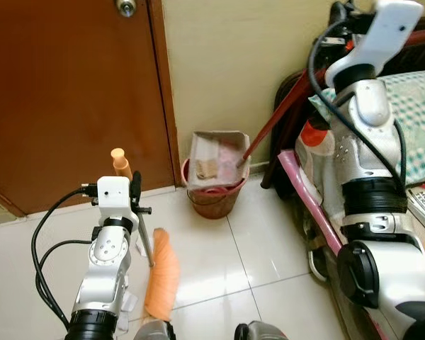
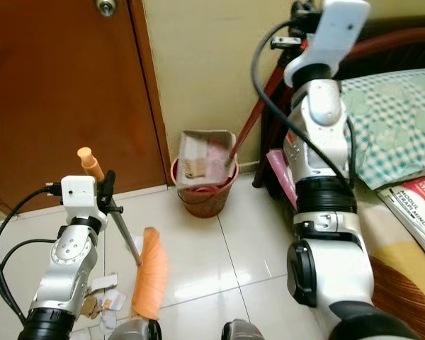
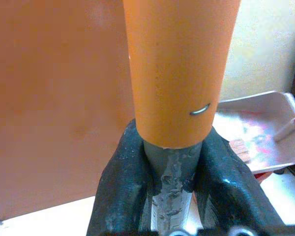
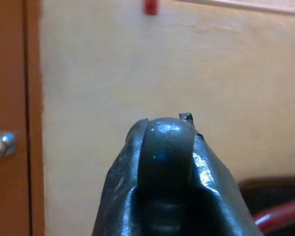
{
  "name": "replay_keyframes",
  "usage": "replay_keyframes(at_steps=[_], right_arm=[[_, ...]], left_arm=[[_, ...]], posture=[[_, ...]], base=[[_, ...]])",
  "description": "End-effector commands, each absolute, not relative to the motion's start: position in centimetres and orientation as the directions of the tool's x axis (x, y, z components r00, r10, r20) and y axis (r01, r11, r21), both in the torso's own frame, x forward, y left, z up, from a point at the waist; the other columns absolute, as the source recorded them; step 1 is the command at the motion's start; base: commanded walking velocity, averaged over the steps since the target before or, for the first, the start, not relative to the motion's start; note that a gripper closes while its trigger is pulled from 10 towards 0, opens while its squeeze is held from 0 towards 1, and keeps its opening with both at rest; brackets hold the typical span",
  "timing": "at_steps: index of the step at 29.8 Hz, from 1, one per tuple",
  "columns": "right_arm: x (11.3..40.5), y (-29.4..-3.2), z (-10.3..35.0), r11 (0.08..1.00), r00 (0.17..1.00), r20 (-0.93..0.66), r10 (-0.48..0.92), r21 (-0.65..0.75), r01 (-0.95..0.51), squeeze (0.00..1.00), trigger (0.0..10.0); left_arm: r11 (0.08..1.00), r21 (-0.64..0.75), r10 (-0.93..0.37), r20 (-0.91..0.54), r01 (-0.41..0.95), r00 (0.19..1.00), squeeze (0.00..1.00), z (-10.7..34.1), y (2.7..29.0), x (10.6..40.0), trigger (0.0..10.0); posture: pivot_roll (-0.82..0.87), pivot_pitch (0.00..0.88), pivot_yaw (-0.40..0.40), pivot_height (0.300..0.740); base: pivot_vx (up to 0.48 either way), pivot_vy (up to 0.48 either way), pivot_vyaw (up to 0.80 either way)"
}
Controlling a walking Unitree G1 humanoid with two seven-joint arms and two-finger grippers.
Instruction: Sweep floor
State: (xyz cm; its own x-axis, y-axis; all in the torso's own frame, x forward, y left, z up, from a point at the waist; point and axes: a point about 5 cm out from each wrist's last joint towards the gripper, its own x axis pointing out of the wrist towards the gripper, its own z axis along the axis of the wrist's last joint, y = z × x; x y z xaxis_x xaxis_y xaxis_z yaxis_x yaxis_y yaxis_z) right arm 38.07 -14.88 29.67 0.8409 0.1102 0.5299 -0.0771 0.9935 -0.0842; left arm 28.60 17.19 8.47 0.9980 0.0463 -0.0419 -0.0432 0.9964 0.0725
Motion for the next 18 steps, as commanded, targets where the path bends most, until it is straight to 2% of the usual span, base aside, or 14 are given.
replay_keyframes(at_steps=[1,3,6,7,11,16,18], right_arm=[[37.5,-13.0,30.6,0.975,0.78,0.594,0.197,-0.2,-0.093,0.0,10.0],[37.5,-12.4,30.1,0.967,0.775,0.591,0.224,-0.233,-0.102,0.0,10.0],[36.7,-9.2,27.8,0.923,0.745,0.574,0.339,-0.358,-0.144,0.0,10.0],[36.7,-9.2,27.8,0.923,0.745,0.574,0.339,-0.358,-0.144,0.0,10.0],[35.6,-6.2,25.9,0.888,0.708,0.568,0.42,-0.42,-0.189,0.0,10.0],[34.9,-4.9,25.0,0.869,0.687,0.56,0.463,-0.439,-0.228,0.0,10.0],[34.2,-3.7,24.0,0.822,0.65,0.532,0.542,-0.498,-0.277,0.0,10.0]], left_arm=[[0.995,0.09,0.046,-0.07,-0.04,0.996,0.0,8.0,17.3,28.6,10.0],[0.995,0.091,0.046,-0.07,-0.04,0.996,0.0,8.0,17.3,28.6,10.0],[0.995,0.092,0.043,-0.068,-0.037,0.997,0.0,8.0,17.1,28.6,10.0],[0.995,0.092,0.043,-0.068,-0.037,0.997,0.0,8.0,17.1,28.6,10.0],[0.995,0.095,0.042,-0.068,-0.036,0.997,0.0,8.0,17.0,28.5,10.0],[0.995,0.096,0.042,-0.068,-0.035,0.997,0.0,8.0,16.9,28.5,10.0],[0.995,0.094,0.04,-0.069,-0.033,0.997,0.0,7.9,16.7,28.5,10.0]], posture=[[-0.04,0.075,-0.015,0.74],[-0.04,0.075,-0.015,0.74],[-0.03,0.075,-0.014,0.74],[-0.03,0.075,-0.014,0.74],[-0.03,0.076,-0.019,0.74],[-0.03,0.077,-0.021,0.74],[-0.03,0.076,-0.024,0.74]], base=[[0.0,0.0,0.0],[0.0,0.0,0.0],[0.0,0.0,0.0],[0.0,0.0,0.0],[0.0,0.0,0.0],[0.0,0.0,0.0],[0.0,0.0,0.0]])
